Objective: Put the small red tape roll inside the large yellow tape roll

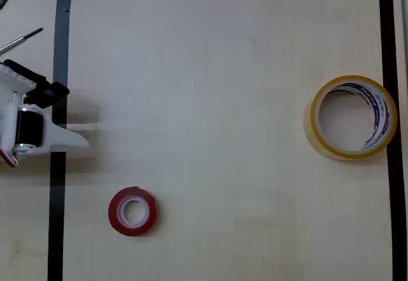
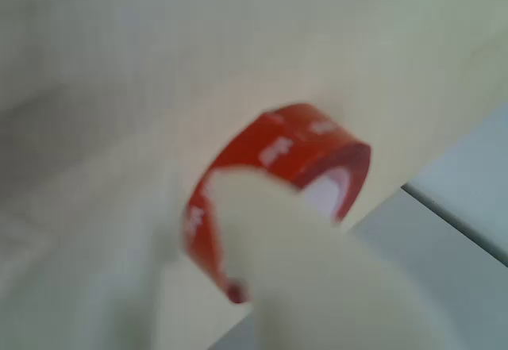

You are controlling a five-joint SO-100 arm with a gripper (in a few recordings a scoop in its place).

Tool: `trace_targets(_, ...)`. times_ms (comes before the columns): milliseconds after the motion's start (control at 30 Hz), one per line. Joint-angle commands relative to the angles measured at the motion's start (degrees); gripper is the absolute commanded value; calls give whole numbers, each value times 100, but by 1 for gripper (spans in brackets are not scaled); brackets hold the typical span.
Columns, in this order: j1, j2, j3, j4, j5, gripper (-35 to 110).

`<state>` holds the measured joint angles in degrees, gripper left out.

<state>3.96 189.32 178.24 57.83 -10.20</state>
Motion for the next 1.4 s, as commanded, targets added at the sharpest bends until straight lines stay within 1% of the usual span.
trace_targets(0, -132, 167, -255, 79, -53, 0)
trace_targets(400, -88, 167, -387, 176, -53, 0)
trace_targets(500, 202, 167, -589, 220, -44, 0)
trace_targets(633, 1011, 167, -1011, 220, 352, 0)
trace_targets(700, 1354, 167, -1116, 97, 545, 0)
trace_targets(967, 1934, 185, -896, -861, 633, 0)
trace_targets(1067, 2004, 167, -782, -993, 914, 6)
trace_targets(1133, 1960, 105, -773, -1002, 967, 7)
trace_targets(1233, 1854, -422, -993, -1011, 1204, 9)
trace_targets(1367, 1793, -1784, -1635, -1143, 1433, 9)
